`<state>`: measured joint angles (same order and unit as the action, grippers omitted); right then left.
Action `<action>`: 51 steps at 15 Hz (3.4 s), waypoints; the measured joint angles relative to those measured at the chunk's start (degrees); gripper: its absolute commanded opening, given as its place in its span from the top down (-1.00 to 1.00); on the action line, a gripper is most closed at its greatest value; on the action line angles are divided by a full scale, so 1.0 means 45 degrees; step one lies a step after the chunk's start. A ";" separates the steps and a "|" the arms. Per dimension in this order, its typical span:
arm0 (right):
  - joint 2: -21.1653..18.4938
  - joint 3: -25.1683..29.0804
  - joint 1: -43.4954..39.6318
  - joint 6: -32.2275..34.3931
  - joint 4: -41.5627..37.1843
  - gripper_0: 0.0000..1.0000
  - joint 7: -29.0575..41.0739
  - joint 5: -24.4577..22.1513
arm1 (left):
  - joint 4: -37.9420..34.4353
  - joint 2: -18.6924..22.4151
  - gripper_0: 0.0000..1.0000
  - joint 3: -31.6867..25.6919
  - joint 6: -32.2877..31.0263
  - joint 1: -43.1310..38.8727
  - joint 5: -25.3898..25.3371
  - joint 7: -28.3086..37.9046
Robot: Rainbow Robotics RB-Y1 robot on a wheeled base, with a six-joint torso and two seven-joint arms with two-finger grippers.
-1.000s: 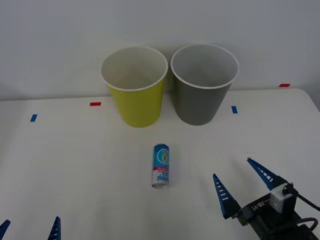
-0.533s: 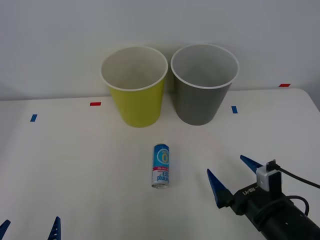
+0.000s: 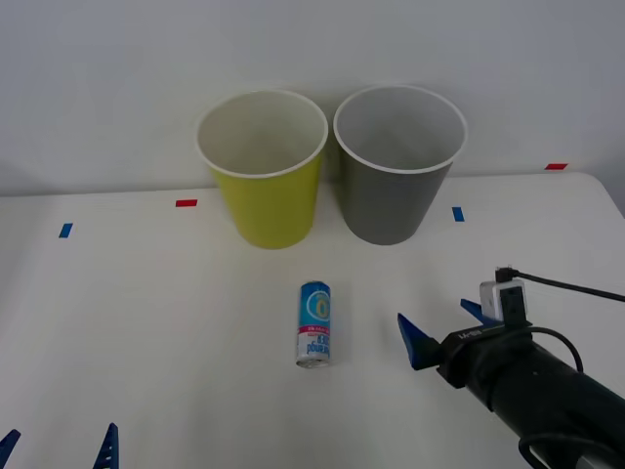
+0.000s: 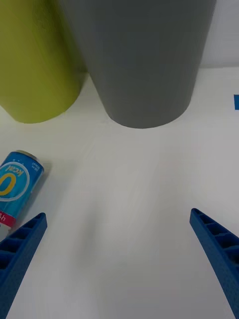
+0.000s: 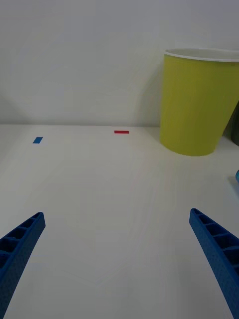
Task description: Put cans in the gray bin and PET bottles in the light green bin.
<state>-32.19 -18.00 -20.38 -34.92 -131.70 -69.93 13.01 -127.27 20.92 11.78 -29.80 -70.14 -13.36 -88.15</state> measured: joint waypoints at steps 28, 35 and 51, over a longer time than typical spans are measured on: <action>0.0620 -0.1453 0.8523 -1.2349 0.0075 -1.00 0.5361 0.4011 | 0.0000 0.0000 -1.00 0.0000 0.0000 0.0000 0.0000 0.0000; 0.0875 -0.2540 1.0804 -1.2350 0.2275 -1.00 0.7256 0.5048 | 0.0000 0.0000 -1.00 0.0000 0.0000 0.0000 0.0000 0.0000; 0.0842 -0.5815 1.3795 -1.0934 0.5863 -1.00 0.8985 0.5683 | 0.0000 0.0000 -1.00 0.0000 0.0000 0.0000 0.0000 0.0000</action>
<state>-28.40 -44.17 41.70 -84.12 -105.32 -29.50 38.59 -127.27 20.92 11.78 -29.80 -70.14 -13.36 -88.15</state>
